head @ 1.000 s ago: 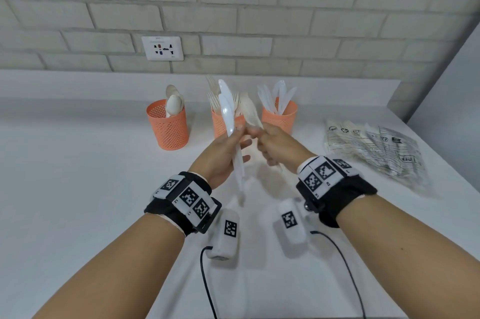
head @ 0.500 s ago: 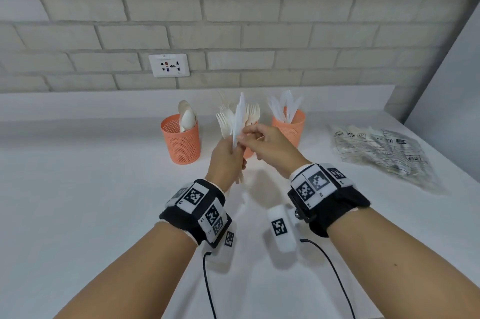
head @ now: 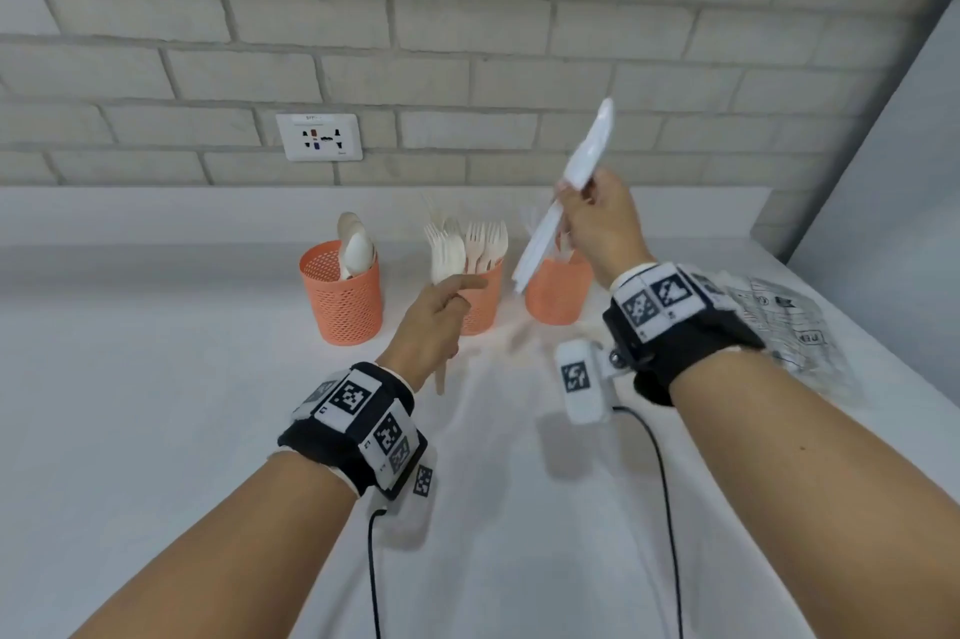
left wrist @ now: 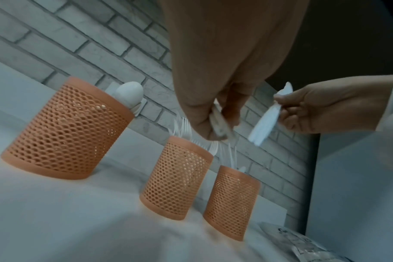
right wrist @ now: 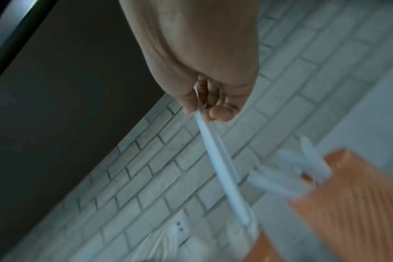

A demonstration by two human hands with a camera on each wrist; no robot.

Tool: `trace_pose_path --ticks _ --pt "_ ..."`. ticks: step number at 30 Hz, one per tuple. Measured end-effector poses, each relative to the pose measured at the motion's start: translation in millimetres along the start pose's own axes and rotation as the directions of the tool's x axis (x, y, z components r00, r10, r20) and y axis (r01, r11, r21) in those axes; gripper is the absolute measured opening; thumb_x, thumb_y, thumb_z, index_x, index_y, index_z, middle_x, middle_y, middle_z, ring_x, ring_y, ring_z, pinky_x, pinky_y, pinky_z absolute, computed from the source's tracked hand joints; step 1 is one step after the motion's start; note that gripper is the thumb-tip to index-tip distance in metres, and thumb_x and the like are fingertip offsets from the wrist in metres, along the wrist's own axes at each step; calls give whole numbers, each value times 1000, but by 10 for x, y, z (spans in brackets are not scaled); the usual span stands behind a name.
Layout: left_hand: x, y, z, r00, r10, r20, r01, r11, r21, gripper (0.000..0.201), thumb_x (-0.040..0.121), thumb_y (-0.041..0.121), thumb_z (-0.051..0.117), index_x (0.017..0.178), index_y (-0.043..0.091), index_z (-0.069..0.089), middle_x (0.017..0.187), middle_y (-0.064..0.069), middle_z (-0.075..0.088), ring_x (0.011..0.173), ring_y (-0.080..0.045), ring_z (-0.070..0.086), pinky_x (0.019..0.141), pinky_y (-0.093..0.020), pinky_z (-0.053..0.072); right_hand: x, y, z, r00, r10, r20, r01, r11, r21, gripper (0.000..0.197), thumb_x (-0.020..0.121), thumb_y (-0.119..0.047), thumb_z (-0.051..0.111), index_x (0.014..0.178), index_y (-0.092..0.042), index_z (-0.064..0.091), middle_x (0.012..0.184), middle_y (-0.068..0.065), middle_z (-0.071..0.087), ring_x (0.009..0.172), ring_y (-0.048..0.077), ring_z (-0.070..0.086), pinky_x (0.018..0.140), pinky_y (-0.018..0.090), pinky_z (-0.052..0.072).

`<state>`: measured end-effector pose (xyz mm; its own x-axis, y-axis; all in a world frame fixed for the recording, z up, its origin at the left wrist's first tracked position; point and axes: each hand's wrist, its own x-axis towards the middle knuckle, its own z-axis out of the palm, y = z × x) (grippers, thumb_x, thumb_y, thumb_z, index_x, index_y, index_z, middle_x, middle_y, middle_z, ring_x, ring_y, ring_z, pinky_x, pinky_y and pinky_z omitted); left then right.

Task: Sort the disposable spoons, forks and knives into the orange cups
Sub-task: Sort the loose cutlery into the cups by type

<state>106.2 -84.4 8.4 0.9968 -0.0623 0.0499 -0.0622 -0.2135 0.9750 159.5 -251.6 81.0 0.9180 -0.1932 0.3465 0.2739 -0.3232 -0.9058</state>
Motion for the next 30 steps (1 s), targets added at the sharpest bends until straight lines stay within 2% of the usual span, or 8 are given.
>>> trace_pose_path --ticks 6,10,14,16,19,21,25,30 --pt "108 62 74 1000 -2 6 3 993 -121 40 89 -10 28 104 25 36 97 -9 56 48 -11 35 44 -22 31 544 231 -134 959 -284 -27 255 897 -361 15 90 -14 55 86 0 51 79 10 53 73 23 49 66 33 39" --pt "152 33 134 999 -21 -43 11 975 -220 46 94 -6 38 126 24 25 94 -6 64 42 -9 39 44 -21 33 636 607 -76 989 -115 97 149 859 -491 17 90 -13 56 90 5 54 84 15 57 78 27 52 69 34 41" --pt "225 11 167 998 -48 -33 40 979 -201 24 96 -1 39 118 5 47 85 -4 58 44 -4 41 44 -17 32 667 844 -52 977 50 209 83 808 -583 25 90 -11 53 67 -6 47 69 8 51 75 27 49 55 27 33" --pt "247 14 179 998 -53 -26 47 976 -210 13 98 6 38 99 4 51 79 -3 53 47 -6 38 46 -17 31 685 869 -18 974 69 217 72 812 -579 12 89 -9 53 90 2 59 96 17 57 95 34 53 71 29 42" --pt "284 15 211 994 -76 -74 57 970 -235 30 101 25 36 78 11 48 67 -1 45 51 -9 35 50 -20 31 660 762 38 992 -85 95 120 872 -475 45 88 -7 53 130 3 44 129 22 43 118 34 45 99 35 36" --pt "321 1 235 990 -81 -119 51 969 -240 37 101 32 34 74 11 49 64 -2 42 52 -10 35 52 -22 31 577 620 107 979 -190 71 203 924 -324 35 89 -11 54 123 0 52 118 18 51 100 24 52 89 27 40" --pt "368 -18 291 983 -44 -180 2 974 -228 31 102 20 34 74 11 46 62 0 40 50 -8 34 51 -23 29 281 418 336 914 -57 402 146 970 -195 35 90 -37 57 111 -9 61 86 0 58 71 7 51 62 17 38" --pt "377 -23 293 976 -31 -215 -20 973 -228 23 101 14 36 83 6 49 60 -1 43 46 -8 39 47 -20 33 202 381 486 840 89 536 -22 991 -130 19 89 -3 48 105 -2 58 69 5 60 53 12 57 45 21 42"
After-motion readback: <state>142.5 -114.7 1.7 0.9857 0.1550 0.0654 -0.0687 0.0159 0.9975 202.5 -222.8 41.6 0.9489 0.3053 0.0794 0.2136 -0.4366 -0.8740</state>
